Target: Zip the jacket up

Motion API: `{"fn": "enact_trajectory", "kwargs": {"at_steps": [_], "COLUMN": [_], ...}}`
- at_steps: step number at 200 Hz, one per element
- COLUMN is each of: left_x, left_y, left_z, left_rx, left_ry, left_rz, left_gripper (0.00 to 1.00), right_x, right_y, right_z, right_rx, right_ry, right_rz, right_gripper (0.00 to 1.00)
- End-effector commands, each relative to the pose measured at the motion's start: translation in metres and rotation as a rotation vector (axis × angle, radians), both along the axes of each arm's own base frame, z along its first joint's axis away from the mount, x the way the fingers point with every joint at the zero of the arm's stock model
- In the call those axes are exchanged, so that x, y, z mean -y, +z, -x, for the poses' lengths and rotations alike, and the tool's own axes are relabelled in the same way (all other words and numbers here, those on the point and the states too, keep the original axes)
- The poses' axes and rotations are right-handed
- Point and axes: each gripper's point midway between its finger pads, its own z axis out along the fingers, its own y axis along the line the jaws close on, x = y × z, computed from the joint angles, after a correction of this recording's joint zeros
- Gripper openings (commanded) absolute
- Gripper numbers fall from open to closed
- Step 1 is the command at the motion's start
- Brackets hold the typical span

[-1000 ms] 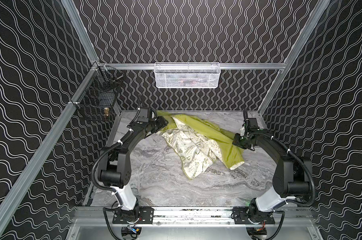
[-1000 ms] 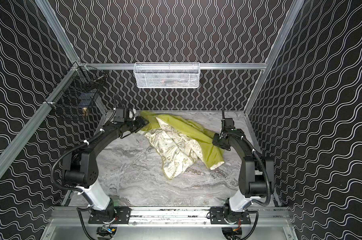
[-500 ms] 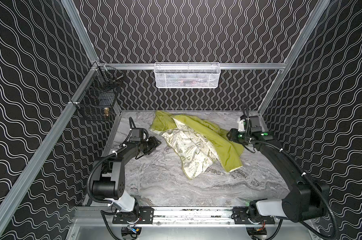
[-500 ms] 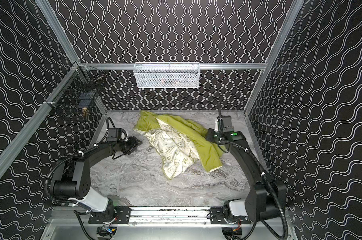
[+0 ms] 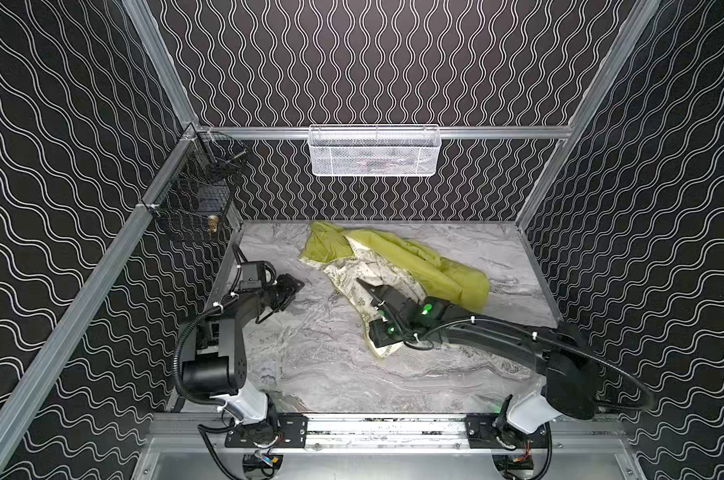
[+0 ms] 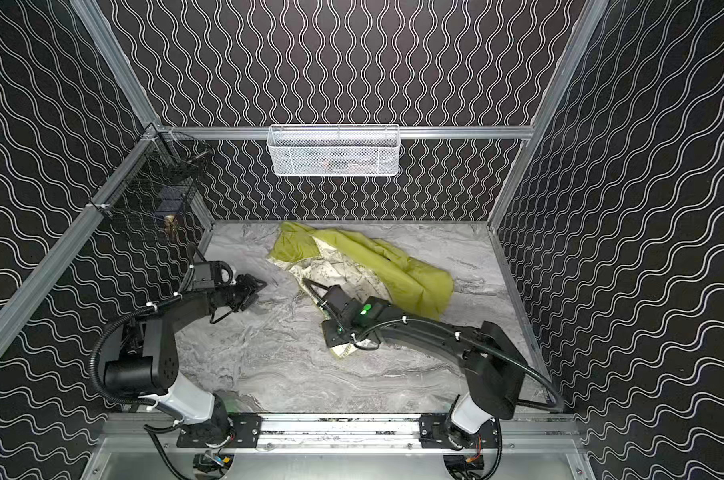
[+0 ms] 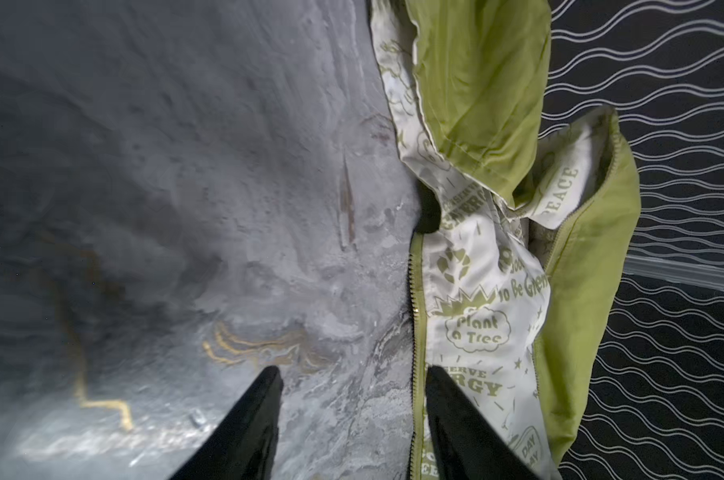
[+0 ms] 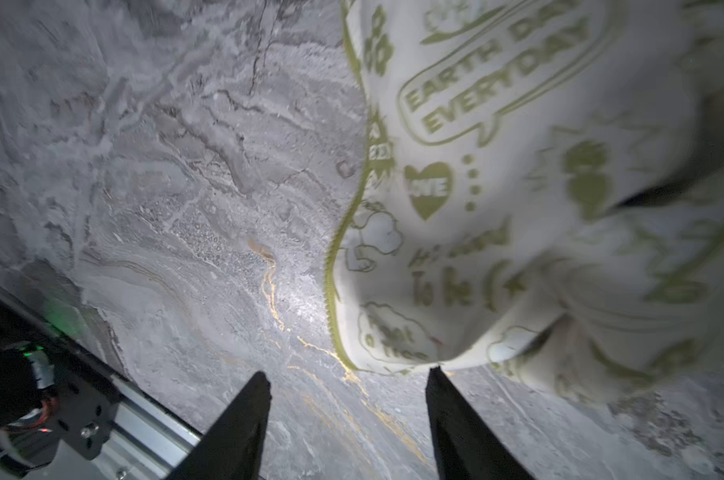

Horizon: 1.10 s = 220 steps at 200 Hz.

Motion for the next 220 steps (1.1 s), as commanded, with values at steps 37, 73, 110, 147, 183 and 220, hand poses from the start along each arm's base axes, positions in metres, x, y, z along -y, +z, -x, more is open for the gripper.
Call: {"fn": "enact_trajectory", "kwargs": {"at_steps": [37,73,110,147,183,220], "left_x": [-0.024,-0.026,-0.025,-0.009,0.031,0.067], "left_y": [-0.001,-0.002,-0.004,-0.008,-0.010,-0.004], "left_z": [0.009,0.010,0.009,0.010,0.005,-0.010], "left_rx": [0.025,0.029,0.031,0.031,0.038,0.089], "left_ry": [0.053,0.061,0.060,0.030,-0.053,-0.095], "left_rz": [0.072,0.085,0.098,0.154,0.209,0.284], "left_gripper": [0.58,0.58,0.58,0.59,0.62,0.63], "right_x": [0.005,0.018,0.029,0.028,0.022,0.019], "right_y": [-0.045,-0.074,-0.075,-0.050,-0.013,0.014], "right_z": [0.011,0.011,0.001,-0.011,-0.026,-0.031], "right_rx": [0.093,0.134,0.193,0.228,0.205,0.165], "right_ry": [-0.039,-0.067,-0.125,-0.167,-0.156,-0.121], "right_rz": [0.305,0.443,0.500,0.418,0.210,0.045], "right_gripper": [0.66,0.61,0.40,0.08,0.00,0.00]}}
